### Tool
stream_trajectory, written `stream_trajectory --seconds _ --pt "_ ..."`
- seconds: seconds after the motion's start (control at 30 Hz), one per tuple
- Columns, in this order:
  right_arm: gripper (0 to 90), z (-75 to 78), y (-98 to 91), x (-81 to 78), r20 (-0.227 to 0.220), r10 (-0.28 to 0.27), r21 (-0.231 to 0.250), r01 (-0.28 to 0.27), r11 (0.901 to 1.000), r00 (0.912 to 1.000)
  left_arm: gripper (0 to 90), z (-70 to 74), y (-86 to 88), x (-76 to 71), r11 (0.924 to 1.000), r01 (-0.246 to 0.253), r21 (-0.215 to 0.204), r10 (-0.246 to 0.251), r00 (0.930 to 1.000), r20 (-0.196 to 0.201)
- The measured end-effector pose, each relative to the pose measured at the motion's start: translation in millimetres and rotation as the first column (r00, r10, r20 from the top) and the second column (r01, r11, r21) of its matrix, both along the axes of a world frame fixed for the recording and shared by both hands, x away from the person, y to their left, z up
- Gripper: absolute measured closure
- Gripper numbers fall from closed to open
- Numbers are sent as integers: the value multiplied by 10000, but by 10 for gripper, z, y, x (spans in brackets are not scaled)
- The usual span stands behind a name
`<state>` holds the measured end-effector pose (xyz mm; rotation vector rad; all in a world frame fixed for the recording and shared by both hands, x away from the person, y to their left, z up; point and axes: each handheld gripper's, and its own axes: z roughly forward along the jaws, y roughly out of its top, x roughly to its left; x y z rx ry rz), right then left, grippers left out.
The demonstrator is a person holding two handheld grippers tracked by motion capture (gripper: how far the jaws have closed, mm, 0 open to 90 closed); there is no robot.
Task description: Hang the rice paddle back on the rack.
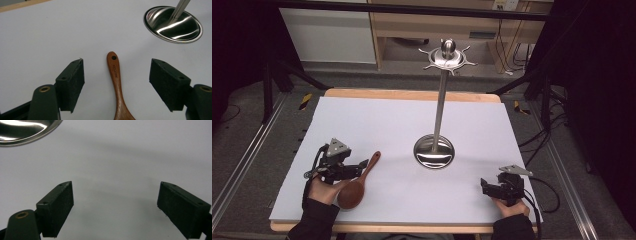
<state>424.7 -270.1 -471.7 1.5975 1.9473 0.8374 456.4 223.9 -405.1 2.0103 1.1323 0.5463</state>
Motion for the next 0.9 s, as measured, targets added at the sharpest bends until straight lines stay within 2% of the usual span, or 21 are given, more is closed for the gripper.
stream_trajectory --seconds 0.23,0.57,0.9 --pt "140 1 -6 -3 58 157 -204 -156 9997 9999 281 -4 -49 69 9995 19 313 -11 9996 -272" --pt "140 2 -1 -11 32 240 -178 -240 9996 9997 325 -33 -145 161 9950 239 966 -168 9971 -744" --pt "139 -3 9 2 -26 277 -230 -277 9993 9996 378 -94 -157 194 9909 418 1276 -267 9927 -1173"
